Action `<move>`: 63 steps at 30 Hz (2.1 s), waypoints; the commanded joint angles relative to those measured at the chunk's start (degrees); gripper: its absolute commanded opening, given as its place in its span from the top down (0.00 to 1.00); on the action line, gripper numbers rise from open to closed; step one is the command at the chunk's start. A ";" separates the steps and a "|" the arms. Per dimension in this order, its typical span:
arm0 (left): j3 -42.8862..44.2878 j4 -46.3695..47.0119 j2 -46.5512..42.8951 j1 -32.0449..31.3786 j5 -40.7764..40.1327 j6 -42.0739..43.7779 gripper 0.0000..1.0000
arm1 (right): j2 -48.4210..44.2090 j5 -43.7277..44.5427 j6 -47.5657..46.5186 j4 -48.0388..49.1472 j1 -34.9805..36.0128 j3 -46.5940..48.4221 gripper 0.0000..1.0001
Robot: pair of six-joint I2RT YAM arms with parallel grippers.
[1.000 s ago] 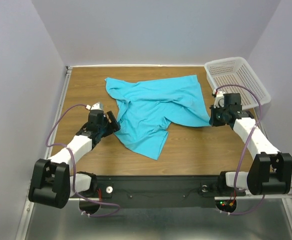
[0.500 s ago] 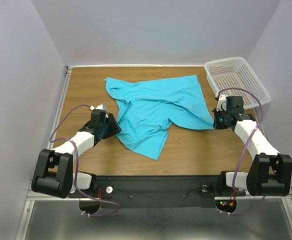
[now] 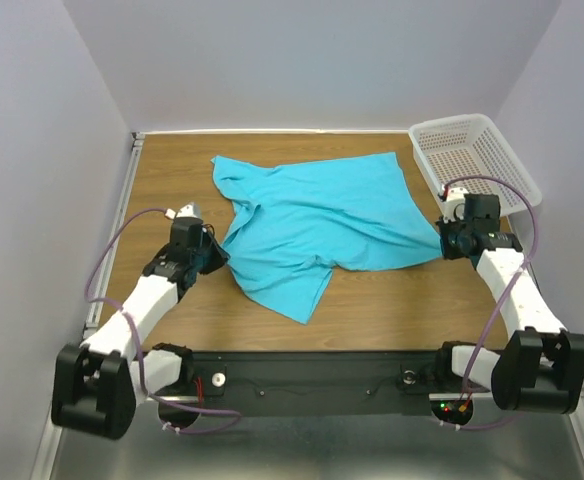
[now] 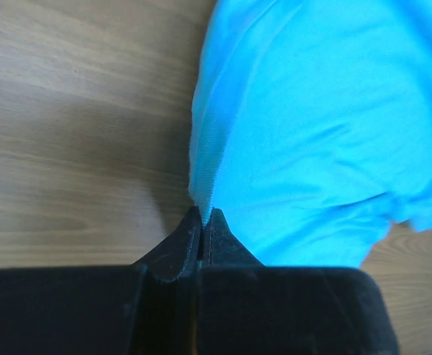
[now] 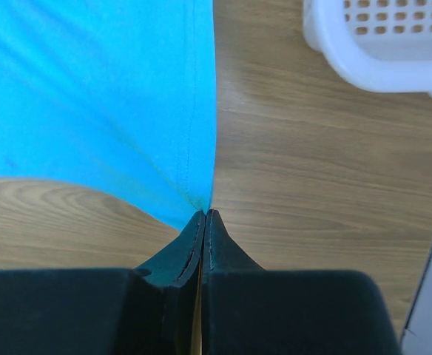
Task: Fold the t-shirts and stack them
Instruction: Flatten the tshirt out
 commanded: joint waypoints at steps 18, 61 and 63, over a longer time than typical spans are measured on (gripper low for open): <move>2.42 -25.09 -15.03 3.35 -1.68 -13.08 1.00 | -13.18 12.64 -19.61 -12.67 -0.92 -5.52 0.99; 25.26 18.94 37.24 10.73 10.44 3.26 0.41 | 50.00 -33.15 3.85 -1.87 -0.48 55.12 0.27; 26.93 17.80 39.62 11.34 10.89 3.43 0.42 | 50.26 -33.06 4.56 -1.69 -0.48 55.48 0.27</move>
